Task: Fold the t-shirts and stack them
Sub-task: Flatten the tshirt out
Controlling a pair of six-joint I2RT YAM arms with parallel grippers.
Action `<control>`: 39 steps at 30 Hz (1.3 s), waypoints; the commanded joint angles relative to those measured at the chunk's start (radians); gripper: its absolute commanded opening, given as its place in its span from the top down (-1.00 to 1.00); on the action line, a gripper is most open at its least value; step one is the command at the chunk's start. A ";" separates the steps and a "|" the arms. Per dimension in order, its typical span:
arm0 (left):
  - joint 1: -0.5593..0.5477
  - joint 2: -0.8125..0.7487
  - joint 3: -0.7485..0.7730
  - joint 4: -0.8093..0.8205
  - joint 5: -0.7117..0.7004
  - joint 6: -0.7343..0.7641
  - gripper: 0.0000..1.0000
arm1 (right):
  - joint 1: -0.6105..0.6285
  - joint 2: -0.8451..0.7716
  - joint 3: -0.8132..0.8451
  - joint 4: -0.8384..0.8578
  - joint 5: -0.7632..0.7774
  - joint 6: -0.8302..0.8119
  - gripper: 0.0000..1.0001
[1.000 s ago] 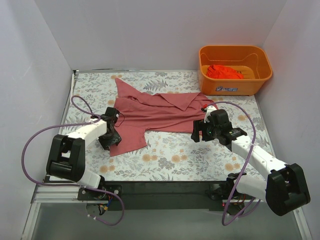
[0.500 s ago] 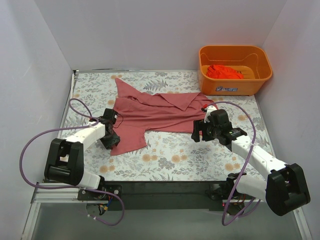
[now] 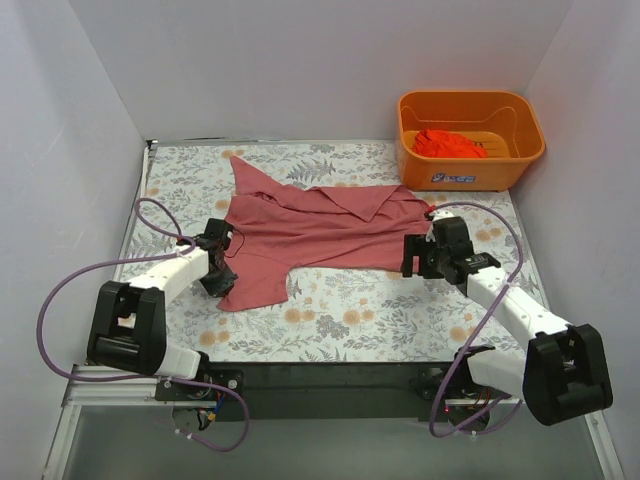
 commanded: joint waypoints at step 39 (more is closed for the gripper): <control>0.010 -0.277 -0.065 0.142 0.021 0.090 1.00 | -0.200 0.261 0.160 -0.120 0.140 0.180 -0.24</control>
